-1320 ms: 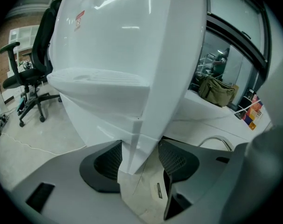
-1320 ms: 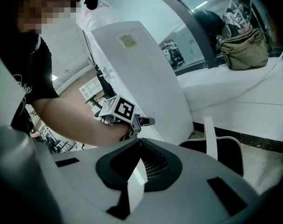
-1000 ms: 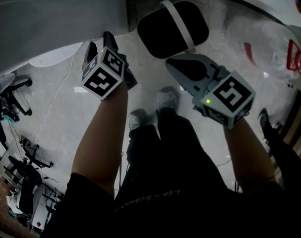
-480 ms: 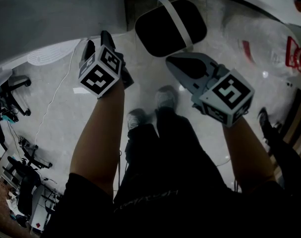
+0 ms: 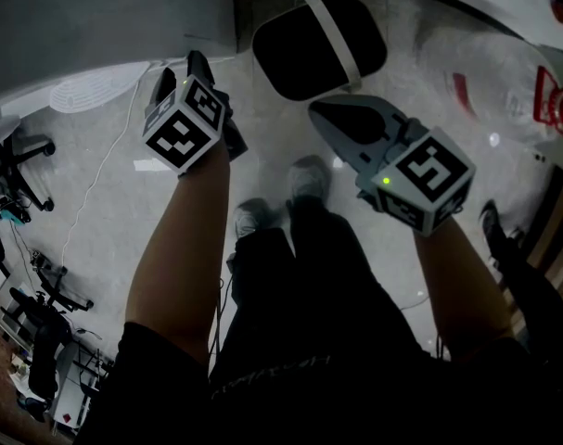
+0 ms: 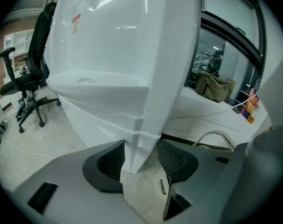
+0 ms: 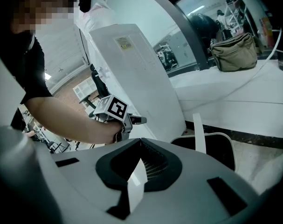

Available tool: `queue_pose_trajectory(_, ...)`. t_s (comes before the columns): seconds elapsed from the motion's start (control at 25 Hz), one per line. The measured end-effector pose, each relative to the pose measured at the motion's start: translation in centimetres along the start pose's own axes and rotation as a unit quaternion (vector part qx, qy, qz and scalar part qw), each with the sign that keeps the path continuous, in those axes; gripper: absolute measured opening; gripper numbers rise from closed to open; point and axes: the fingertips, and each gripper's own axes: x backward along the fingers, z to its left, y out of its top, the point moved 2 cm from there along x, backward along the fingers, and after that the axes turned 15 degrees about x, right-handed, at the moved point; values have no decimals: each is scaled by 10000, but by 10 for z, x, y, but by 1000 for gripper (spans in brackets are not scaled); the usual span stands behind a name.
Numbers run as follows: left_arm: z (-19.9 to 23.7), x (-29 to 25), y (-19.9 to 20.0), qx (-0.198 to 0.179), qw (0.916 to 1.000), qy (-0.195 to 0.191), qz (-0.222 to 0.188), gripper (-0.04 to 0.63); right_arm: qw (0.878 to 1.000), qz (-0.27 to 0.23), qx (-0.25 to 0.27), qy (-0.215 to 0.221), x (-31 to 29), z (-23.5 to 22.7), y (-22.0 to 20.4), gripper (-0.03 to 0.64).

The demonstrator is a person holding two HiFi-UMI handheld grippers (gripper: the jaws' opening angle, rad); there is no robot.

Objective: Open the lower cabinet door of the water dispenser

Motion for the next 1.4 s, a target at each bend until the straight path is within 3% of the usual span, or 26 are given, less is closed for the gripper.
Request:
queue_pose_trajectory(0.88, 18, 20, -25, -177, 9994, 11, 282, 222, 9999, -32, -5, 166, -2, 11, 3, 14)
queue_pose_trajectory(1.4, 49, 49, -40, -473, 9981, -32, 393, 192, 10000, -17, -46, 87, -6, 55, -2, 14)
